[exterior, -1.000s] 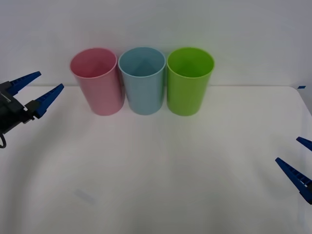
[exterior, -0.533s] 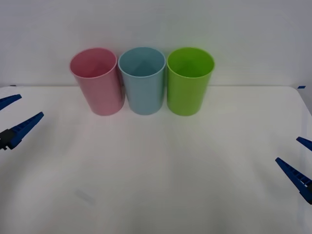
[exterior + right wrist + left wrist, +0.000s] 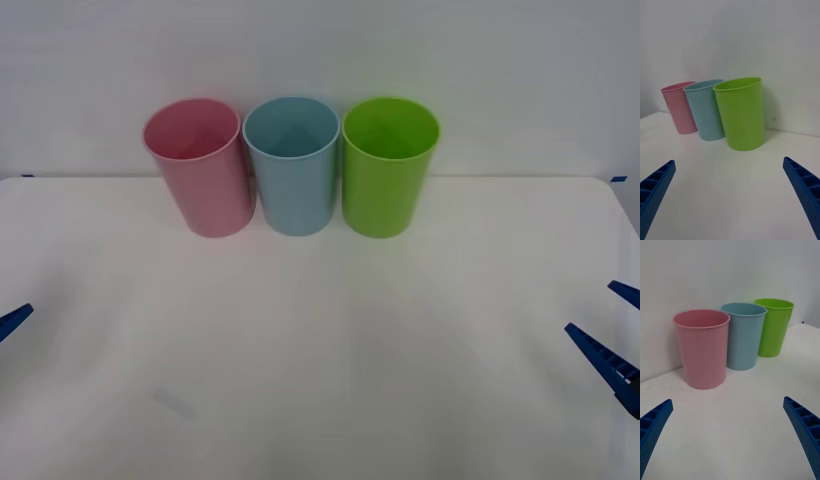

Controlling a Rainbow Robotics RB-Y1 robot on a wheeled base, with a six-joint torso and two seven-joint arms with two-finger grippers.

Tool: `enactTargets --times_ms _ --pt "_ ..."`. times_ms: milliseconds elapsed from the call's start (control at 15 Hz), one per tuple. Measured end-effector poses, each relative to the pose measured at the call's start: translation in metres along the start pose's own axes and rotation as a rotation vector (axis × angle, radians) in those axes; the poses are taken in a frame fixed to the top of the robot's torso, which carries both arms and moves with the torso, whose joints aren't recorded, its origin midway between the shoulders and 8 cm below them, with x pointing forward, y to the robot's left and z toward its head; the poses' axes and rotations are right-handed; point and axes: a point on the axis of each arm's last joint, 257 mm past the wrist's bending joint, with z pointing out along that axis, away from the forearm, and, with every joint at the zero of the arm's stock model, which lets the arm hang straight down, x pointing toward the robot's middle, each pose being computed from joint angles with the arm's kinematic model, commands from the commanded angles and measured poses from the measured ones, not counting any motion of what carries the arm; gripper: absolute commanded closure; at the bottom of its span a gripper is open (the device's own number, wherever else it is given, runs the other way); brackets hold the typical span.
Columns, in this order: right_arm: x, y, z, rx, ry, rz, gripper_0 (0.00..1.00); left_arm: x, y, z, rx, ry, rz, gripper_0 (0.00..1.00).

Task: Grasp the object on the table and drop it into the matching bin: aluminum can to the light blue bin, PET bottle to the pink bin.

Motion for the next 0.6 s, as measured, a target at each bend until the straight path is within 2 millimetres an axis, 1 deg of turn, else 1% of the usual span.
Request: enactTargets --times_ms 133,267,600 --pt "0.0 0.0 0.0 0.0 0.0 0.0 0.0 0.007 -0.002 -0.012 -0.011 0.014 0.011 0.0" --pt "0.0 0.0 0.0 0.0 0.0 0.0 0.0 0.013 -0.004 -0.019 -0.017 0.027 0.003 0.0" --pt "0.0 0.0 0.0 0.0 0.0 0.0 0.0 0.019 -0.008 -0.024 -0.016 0.041 -0.019 0.0"
